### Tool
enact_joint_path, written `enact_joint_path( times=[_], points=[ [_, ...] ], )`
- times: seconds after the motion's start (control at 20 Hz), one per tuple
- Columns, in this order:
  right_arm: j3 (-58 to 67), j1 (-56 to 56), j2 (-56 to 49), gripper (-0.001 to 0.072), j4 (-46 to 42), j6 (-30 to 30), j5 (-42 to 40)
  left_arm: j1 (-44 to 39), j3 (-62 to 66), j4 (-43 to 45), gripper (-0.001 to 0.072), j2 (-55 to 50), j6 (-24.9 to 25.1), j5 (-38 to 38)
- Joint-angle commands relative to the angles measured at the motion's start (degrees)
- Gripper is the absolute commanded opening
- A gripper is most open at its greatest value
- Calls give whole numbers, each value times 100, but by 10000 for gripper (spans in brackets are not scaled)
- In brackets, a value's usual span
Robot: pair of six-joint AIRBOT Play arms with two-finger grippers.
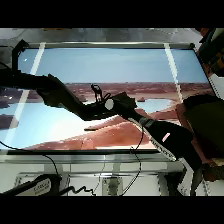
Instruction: Fold the clothes and pants, and hang the long-sleeved shirts on hangers.
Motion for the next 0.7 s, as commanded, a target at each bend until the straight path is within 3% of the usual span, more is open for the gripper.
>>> enact_joint_path(
  times=[0.0,0.3,0.55,0.6,0.65],
  points=[
    [125,-673,52,10,-855,22,1043,-413,-2,-313,15,-374,-31,511],
    [125,-2986,629,10,-1099,11,2428,-2481,0,-669,14,-1753,-28,2741],
    [125,-4177,966,10,-1119,-2,2688,-4019,9,-968,16,-2632,-20,5193],
    [125,-4325,979,10,-1121,-2,2677,-4223,9,-964,30,-2671,37,5705],
    [125,-4463,979,10,-1121,-2,2675,-4367,9,-964,128,-2671,103,6098]
  ],
)
